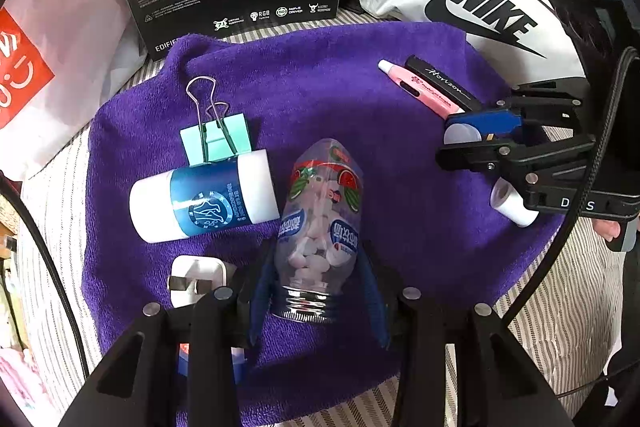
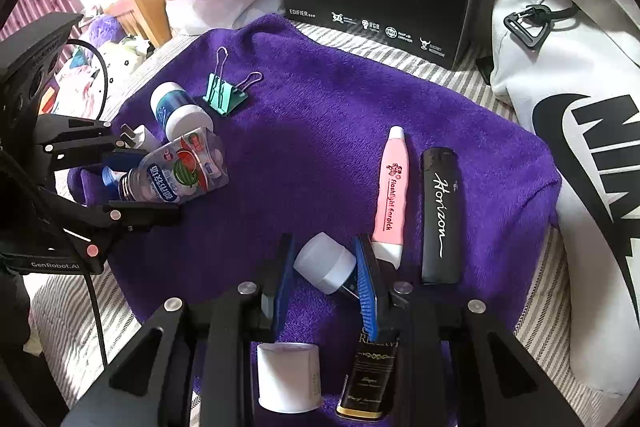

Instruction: Organize rigid objects

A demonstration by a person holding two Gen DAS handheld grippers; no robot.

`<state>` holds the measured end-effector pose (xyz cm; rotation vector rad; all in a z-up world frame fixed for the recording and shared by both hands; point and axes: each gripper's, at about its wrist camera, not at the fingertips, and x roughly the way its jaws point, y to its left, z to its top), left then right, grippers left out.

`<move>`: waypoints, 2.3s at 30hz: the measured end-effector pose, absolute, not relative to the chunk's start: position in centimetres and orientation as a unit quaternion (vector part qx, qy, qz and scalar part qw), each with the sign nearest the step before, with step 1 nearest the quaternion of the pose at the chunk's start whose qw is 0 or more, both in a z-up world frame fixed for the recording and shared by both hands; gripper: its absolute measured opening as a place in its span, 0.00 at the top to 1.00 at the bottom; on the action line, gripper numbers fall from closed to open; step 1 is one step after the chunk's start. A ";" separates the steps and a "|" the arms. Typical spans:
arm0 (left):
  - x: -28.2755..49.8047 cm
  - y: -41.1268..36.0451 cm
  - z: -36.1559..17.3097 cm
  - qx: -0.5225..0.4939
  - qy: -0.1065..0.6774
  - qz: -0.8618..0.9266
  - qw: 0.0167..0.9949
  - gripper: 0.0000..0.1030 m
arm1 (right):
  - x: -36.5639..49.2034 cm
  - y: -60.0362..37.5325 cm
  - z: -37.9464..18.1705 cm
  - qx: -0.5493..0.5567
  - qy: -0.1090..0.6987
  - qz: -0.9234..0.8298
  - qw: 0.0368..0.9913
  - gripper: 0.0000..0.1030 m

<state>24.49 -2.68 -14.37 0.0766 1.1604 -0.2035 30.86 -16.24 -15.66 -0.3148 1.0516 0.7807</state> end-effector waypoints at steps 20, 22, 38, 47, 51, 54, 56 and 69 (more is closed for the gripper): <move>22.9 -2.4 -13.9 0.019 0.575 -0.084 0.814 0.44 | 30.3 -15.6 -15.6 -0.182 0.487 0.370 0.770 0.62; 22.5 -2.4 -13.7 0.013 0.574 -0.083 0.814 0.41 | 30.1 -15.6 -15.6 -0.185 0.491 0.366 0.769 0.60; 16.2 -2.6 -9.6 -0.007 0.541 -0.067 0.838 0.23 | 25.9 -19.3 -11.1 -0.150 0.482 0.309 0.806 0.25; 11.8 -5.0 -7.7 0.005 0.512 -0.054 0.857 0.05 | 19.9 -23.2 -8.9 -0.091 0.495 0.247 0.828 0.05; 9.6 -5.8 -6.1 0.007 0.494 -0.037 0.869 0.03 | 16.6 -24.5 -8.0 -0.072 0.490 0.220 0.841 0.00; 8.2 -6.0 -5.1 -0.006 0.485 -0.029 0.874 0.01 | 14.5 -25.4 -7.4 -0.055 0.487 0.198 0.849 0.00; 7.3 -6.0 -4.5 -0.016 0.479 -0.029 0.877 0.01 | 13.3 -25.9 -7.0 -0.047 0.484 0.184 0.854 0.00; 3.1 -6.0 -1.9 -0.024 0.450 0.039 0.892 0.01 | 7.8 -28.2 -5.3 -0.033 0.492 0.118 0.862 0.00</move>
